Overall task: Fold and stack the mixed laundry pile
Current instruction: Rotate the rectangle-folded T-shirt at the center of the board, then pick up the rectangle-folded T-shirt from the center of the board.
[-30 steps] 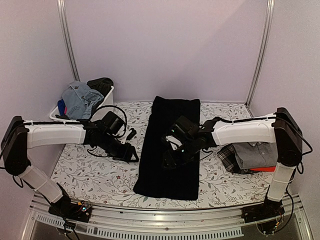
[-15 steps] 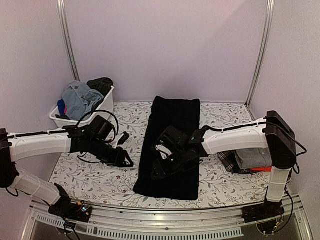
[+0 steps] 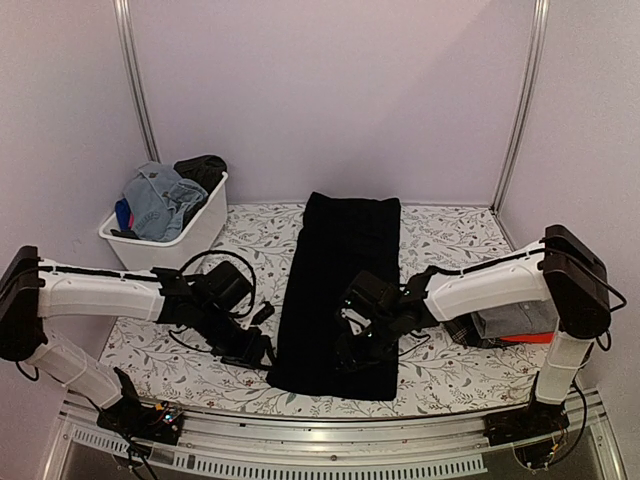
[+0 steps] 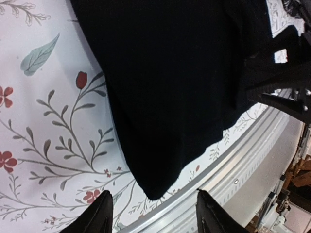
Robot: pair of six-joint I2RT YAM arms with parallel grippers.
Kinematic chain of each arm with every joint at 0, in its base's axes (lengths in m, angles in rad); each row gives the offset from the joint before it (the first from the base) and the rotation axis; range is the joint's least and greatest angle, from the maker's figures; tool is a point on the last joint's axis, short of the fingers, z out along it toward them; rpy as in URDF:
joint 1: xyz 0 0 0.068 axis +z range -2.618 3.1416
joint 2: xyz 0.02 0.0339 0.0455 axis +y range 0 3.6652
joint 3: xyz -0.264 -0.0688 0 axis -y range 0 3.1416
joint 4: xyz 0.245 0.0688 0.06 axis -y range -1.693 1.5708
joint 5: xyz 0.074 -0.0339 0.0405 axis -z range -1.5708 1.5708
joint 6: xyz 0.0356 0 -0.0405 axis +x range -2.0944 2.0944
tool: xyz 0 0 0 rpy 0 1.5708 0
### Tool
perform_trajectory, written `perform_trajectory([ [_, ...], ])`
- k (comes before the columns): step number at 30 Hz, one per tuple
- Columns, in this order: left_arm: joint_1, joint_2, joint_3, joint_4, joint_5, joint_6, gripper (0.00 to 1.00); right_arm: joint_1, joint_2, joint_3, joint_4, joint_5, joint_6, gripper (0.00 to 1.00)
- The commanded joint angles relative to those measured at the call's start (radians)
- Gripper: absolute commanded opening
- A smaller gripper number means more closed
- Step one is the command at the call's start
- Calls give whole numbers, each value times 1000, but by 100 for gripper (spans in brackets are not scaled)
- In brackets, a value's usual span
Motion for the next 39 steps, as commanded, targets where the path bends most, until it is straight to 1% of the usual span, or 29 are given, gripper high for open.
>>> perform_trajectory([
  [1, -13, 135, 73, 19, -30, -3, 58, -5, -84, -63, -8, 21, 54, 48],
  [4, -16, 191, 96, 29, -32, -4, 58, -3, -116, -91, -13, 29, 69, 48],
  [7, -15, 220, 82, 16, -43, -13, 57, -3, -117, -113, -12, 21, 78, 48],
  [9, -11, 213, 41, 14, -33, -38, 52, -3, -90, -124, -22, 15, 74, 48],
  [13, 5, 127, -80, 11, -8, -108, 35, -3, -64, -177, -23, 4, 94, 48],
  [15, 22, 73, -137, -4, -2, -135, 31, -3, -60, -209, -24, -4, 100, 48],
  [17, 50, 24, -177, -15, 3, -148, 30, -3, -67, -237, -23, -7, 103, 48],
  [20, 75, -27, -197, -6, 37, -136, 33, -3, -85, -247, -9, -27, 90, 48],
  [22, 73, -67, -183, -6, 46, -118, 35, 9, -97, -207, -13, -33, 60, 49],
  [24, 73, -155, -172, 16, 48, -110, 39, 31, -135, -143, -25, -37, 19, 51],
  [26, 75, -264, -166, 55, 34, -118, 47, 39, -187, -103, -44, -34, 14, 54],
  [28, 82, -320, -165, 86, 30, -130, 56, 38, -240, -113, -61, -17, 60, 59],
  [29, 89, -318, -165, 97, 41, -133, 59, 35, -262, -130, -73, -8, 93, 60],
  [31, 92, -269, -163, 128, 85, -129, 61, 30, -316, -186, -91, -1, 164, 60],
  [35, 88, -146, -124, 132, 106, -100, 60, 30, -383, -301, -114, 17, 321, 61],
  [39, 89, -77, -115, 169, 124, -95, 58, 30, -421, -357, -117, 40, 415, 64],
])
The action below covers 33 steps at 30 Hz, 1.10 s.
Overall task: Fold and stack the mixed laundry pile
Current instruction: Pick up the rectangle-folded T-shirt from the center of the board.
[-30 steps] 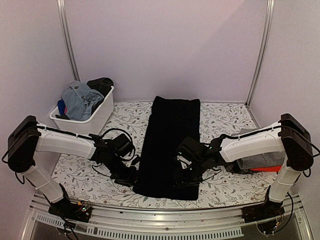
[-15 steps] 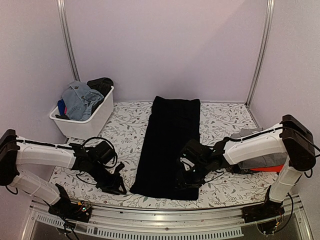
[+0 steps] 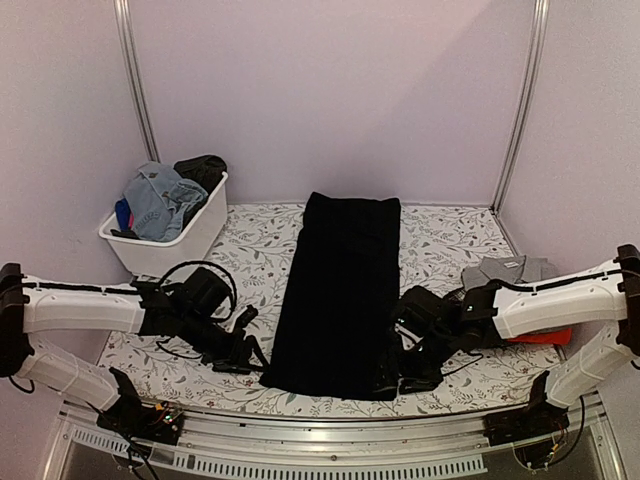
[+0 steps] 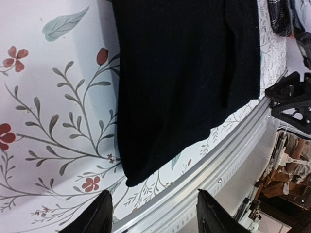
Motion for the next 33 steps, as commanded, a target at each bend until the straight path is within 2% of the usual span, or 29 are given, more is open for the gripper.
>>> perform_trajectory([
  [1, 9, 64, 31, 61, 48, 24, 57, -2, -26, -61, -35, 39, 154, 64],
  [5, 4, 132, 26, 89, 83, 46, 51, -2, 19, -84, 28, 24, 164, 65],
  [9, 3, 183, -8, 111, 115, 51, 46, -2, 67, -116, 135, -6, 179, 60],
  [13, 2, 193, -62, 142, 156, 34, 32, -2, 105, -152, 223, -58, 196, 45],
  [21, -7, 164, -94, 171, 182, 35, 2, -4, 57, -221, 240, -55, 213, 9],
  [22, -8, 163, -99, 176, 186, 34, 0, -4, 51, -228, 246, -60, 211, 2],
  [24, -12, 151, -108, 174, 212, 35, 0, -2, 34, -243, 253, -65, 210, 0],
  [25, -15, 136, -111, 165, 219, 37, 2, -2, 17, -250, 252, -66, 210, 0],
  [26, -19, 111, -116, 162, 229, 39, 10, -2, 6, -256, 248, -66, 208, 0],
  [28, -20, 3, -121, 144, 205, 27, 36, -1, -19, -269, 241, -69, 207, 0],
  [30, -18, -79, -111, 130, 154, 20, 55, -2, -27, -277, 242, -75, 205, 0],
  [31, -11, -94, -103, 120, 130, 21, 61, -2, -28, -280, 245, -76, 202, 0],
  [33, 3, -73, -96, 124, 119, 18, 63, -2, -29, -282, 251, -77, 198, 0],
])
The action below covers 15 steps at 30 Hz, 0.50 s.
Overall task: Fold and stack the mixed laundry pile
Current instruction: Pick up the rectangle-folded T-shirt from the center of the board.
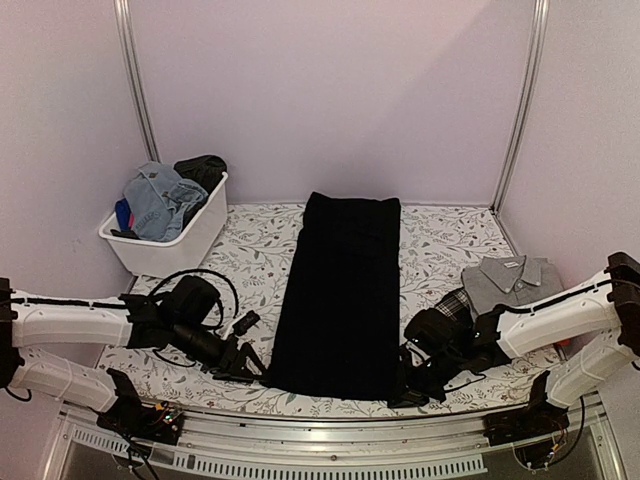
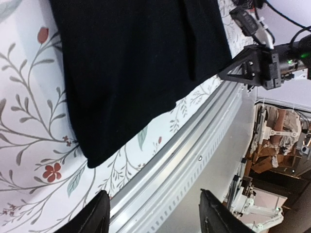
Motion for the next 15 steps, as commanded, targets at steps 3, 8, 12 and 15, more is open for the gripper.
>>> perform_trajectory([
  [3, 20, 93, 45, 21, -44, 6, 62, 1, -9, -24, -18, -8, -16, 0],
  [8, 24, 221, 83, 41, -52, -2, 53, 1, -8, -26, -4, -10, -18, 0],
  [12, 23, 284, 107, 38, -38, 11, 39, 1, 3, -15, 20, -35, -31, 9],
  [15, 21, 287, 104, 41, -17, 22, 28, 0, -6, 11, -17, -15, -59, 49],
])
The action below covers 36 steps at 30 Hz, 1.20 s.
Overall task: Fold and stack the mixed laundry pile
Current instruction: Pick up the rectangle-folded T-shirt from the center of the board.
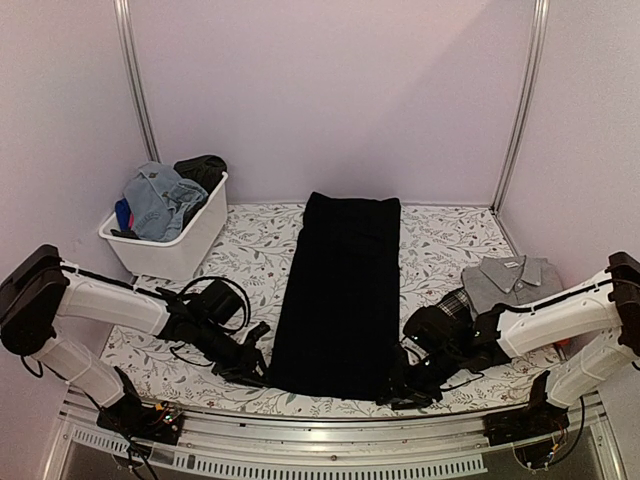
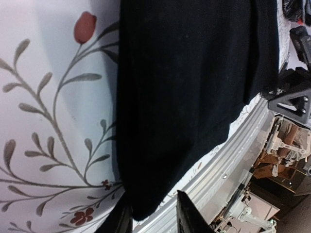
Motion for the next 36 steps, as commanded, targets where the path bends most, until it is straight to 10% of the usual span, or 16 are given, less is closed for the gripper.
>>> perform_trajectory([
  [1, 8, 0, 17, 13, 17, 18, 28, -4, -31, 12, -55, 21, -35, 54],
  [14, 52, 77, 82, -12, 16, 66, 41, -114, -36, -38, 52, 1, -37, 47],
  [24, 2, 55, 30, -16, 48, 40, 0, -104, 114, 5, 75, -51, -82, 1],
  [36, -16, -139, 54, -58, 53, 20, 0, -11, -34, 63, 44, 4, 1, 0],
])
